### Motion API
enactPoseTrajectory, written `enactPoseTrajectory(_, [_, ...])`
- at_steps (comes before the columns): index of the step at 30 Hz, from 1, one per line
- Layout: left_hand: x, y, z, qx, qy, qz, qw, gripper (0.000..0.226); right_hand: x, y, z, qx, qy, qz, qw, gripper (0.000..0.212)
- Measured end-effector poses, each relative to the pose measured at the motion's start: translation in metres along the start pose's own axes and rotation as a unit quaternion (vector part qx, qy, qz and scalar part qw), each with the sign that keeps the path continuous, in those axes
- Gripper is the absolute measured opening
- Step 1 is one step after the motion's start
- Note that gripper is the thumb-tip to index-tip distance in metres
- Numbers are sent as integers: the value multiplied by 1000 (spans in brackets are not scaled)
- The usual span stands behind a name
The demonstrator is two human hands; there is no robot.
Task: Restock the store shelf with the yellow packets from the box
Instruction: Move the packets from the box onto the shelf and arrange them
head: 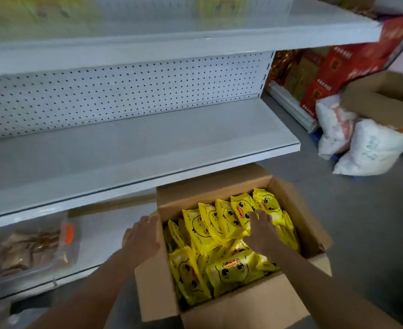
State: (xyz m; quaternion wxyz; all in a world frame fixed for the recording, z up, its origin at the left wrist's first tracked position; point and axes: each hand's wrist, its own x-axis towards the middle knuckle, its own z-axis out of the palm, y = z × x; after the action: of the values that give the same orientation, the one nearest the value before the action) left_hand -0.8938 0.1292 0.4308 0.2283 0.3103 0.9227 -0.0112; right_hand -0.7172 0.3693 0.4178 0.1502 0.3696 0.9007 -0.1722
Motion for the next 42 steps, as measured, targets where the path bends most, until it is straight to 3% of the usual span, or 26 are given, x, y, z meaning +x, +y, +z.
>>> enactPoseTrajectory(12, [20,-26,-19,53,-43,230,971,66,-93,-33,43,143,49,212,966,79])
enactPoseTrajectory(16, [40,-1,-20,59,-59,284,955,67,-91,-16,51,151,64,260,952,60])
enactPoseTrajectory(31, [128,93,-3,130,-118,389,905,67,-26,16,75,238,48,334,911,64])
enactPoseTrajectory(36, [169,145,8,134,-107,464,869,56,3,13,95,248,69,372,892,62])
enactPoseTrajectory(42, [212,214,30,163,-94,549,814,51,28,9,105,203,101,462,858,37])
